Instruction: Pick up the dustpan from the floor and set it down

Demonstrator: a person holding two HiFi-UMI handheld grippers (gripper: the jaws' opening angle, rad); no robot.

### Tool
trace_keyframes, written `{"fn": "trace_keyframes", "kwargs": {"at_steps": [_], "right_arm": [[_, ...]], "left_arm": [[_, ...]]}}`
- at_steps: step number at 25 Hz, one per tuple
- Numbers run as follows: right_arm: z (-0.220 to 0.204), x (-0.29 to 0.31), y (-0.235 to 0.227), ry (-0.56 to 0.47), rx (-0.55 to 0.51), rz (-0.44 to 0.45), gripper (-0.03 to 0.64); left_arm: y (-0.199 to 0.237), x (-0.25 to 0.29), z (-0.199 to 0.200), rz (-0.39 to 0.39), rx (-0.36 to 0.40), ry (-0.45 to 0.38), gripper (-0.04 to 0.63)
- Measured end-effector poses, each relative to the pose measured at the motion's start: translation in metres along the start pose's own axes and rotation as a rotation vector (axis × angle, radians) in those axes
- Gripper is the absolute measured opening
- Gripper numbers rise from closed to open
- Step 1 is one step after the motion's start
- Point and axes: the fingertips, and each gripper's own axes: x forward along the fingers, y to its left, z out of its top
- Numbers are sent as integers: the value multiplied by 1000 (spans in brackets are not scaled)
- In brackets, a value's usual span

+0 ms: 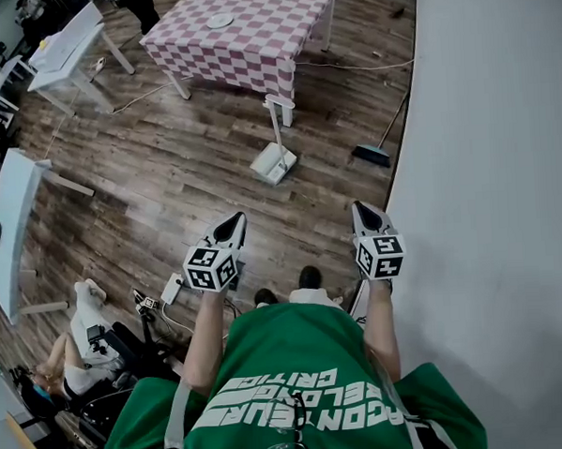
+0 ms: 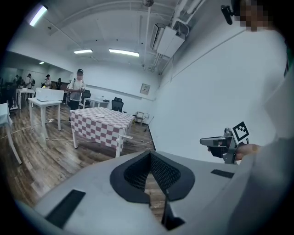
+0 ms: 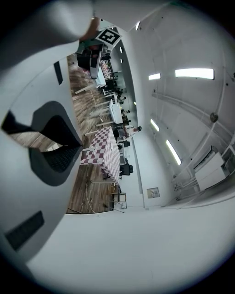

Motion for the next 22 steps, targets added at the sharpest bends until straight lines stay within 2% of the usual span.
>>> {"fn": "trace_keyframes", "kwargs": {"at_steps": [7, 14, 22], "right_arm": [[19, 6, -49, -53, 80, 17, 8], [17, 7, -86, -36, 85, 11, 8], [5, 12, -102, -4, 111, 15, 8]], "left_arm": [[-22, 39, 16, 1, 24, -11, 3], [-48, 73, 15, -18, 18, 3, 3], [-57, 91, 12, -45, -7, 27, 3]]}}
